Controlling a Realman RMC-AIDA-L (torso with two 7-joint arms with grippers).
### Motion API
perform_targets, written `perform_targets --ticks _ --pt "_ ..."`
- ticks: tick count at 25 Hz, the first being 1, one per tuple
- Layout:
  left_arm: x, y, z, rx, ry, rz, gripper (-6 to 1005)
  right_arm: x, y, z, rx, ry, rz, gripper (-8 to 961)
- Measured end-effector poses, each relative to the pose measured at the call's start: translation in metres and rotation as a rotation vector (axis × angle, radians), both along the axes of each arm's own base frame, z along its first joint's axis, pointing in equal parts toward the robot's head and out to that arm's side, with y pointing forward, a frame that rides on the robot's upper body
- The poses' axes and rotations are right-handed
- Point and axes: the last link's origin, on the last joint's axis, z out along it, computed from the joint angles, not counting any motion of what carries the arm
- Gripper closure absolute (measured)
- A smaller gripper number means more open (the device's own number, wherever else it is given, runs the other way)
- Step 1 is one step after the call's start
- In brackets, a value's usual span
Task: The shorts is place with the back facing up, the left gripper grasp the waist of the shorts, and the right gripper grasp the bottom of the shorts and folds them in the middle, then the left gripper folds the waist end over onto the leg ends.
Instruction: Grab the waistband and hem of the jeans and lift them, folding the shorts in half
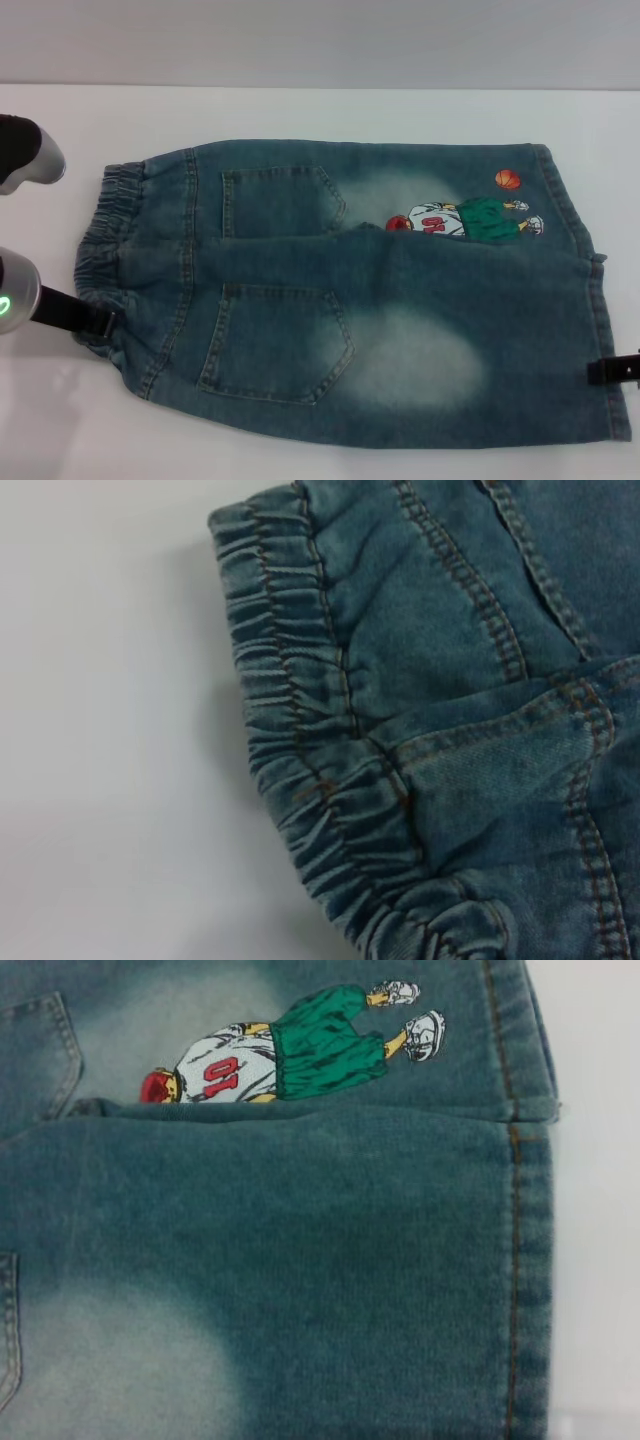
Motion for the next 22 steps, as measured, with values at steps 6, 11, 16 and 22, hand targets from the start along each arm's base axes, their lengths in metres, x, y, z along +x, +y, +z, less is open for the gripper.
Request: perform_targets --ticks 6,11,16,22 --pt "0.001 0.001 0.0 -0.001 -0.002 -0.001 898 0.001 -0.003 -0.004 -0.014 0.003 -0.01 312" --pt "0.002 0.002 0.001 -0.001 -0.002 -0.004 900 0.0 -0.007 -0.01 -0.034 0.009 -0.015 314" --pt "0.004 0.003 0.0 -0.005 0.0 -0.009 901 0.002 -0.011 -0.011 -0.044 0.012 -0.031 315" --pt "0.004 0.003 -0.001 -0.008 0.001 -0.01 901 0.003 -0.013 -0.01 -0.052 0.007 -0.041 317"
